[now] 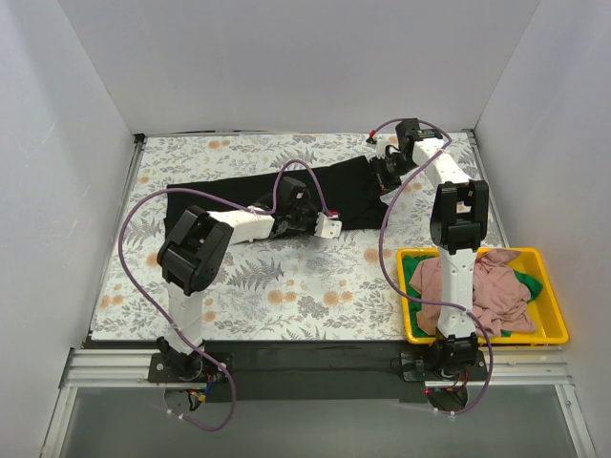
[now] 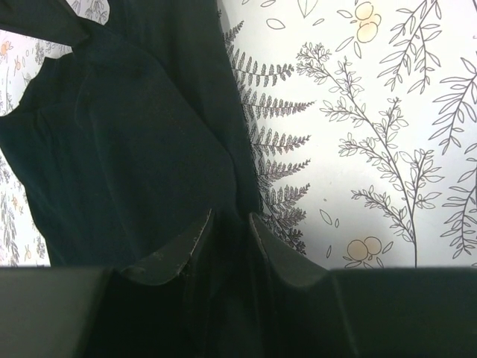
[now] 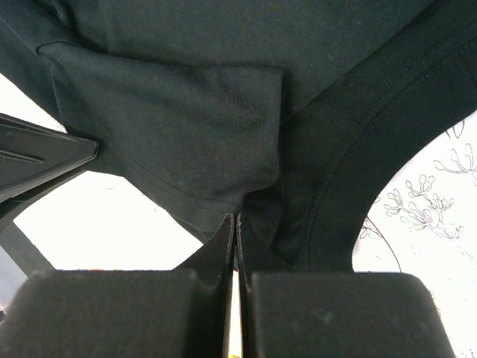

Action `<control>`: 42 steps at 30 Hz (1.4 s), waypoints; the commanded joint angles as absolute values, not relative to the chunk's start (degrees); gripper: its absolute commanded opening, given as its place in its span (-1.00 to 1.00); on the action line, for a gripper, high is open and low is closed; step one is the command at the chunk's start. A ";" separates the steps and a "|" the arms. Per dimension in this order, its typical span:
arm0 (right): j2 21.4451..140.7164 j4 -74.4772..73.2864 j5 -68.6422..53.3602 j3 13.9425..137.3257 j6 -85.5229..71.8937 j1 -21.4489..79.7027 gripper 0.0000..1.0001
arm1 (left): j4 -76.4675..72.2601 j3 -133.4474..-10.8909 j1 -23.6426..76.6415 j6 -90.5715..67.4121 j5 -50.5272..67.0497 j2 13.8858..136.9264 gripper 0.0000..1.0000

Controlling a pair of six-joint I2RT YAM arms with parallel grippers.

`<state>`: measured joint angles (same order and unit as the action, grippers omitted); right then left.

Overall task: Fold and stack the t-shirts
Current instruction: Fold the tshirt

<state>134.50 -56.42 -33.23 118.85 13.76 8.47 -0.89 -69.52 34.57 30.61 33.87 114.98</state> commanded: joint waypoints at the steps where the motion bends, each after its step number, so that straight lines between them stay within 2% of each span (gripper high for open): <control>1: 131.31 -55.63 -34.72 121.38 14.41 8.53 -0.97 | -1.06 -70.93 34.19 30.50 35.59 111.45 -0.55; 6: 131.31 -55.63 -34.89 121.20 14.41 8.61 -0.97 | -0.88 -71.28 34.28 30.06 36.30 110.74 -0.53; 11: 131.05 -55.63 -35.16 120.76 14.41 8.61 -0.97 | -0.26 -71.89 34.28 30.14 36.47 110.22 -0.59; 18: 130.87 -55.63 -35.59 120.50 14.41 8.61 -0.97 | 2.02 -72.07 34.28 30.41 36.30 110.13 -0.49; 20: 130.87 -55.63 -35.77 120.50 14.41 8.61 -0.97 | 2.37 -72.16 34.28 30.67 35.78 110.39 -0.64; 21: 130.87 -55.55 -35.86 120.59 14.41 8.61 -0.97 | 2.46 -72.25 34.28 30.67 35.42 110.83 -0.83; 23: 130.87 -55.55 -36.56 120.93 14.41 8.61 -0.97 | 2.55 -72.77 34.19 30.32 34.81 111.35 -1.00; 34: 134.56 -52.13 -39.46 127.18 13.28 8.79 -0.97 | -7.03 -78.92 30.41 16.53 31.47 115.13 -1.00; 42: 135.53 -40.97 -37.62 127.35 10.11 10.19 -0.97 | -13.27 -79.19 28.48 12.22 27.69 118.21 -1.00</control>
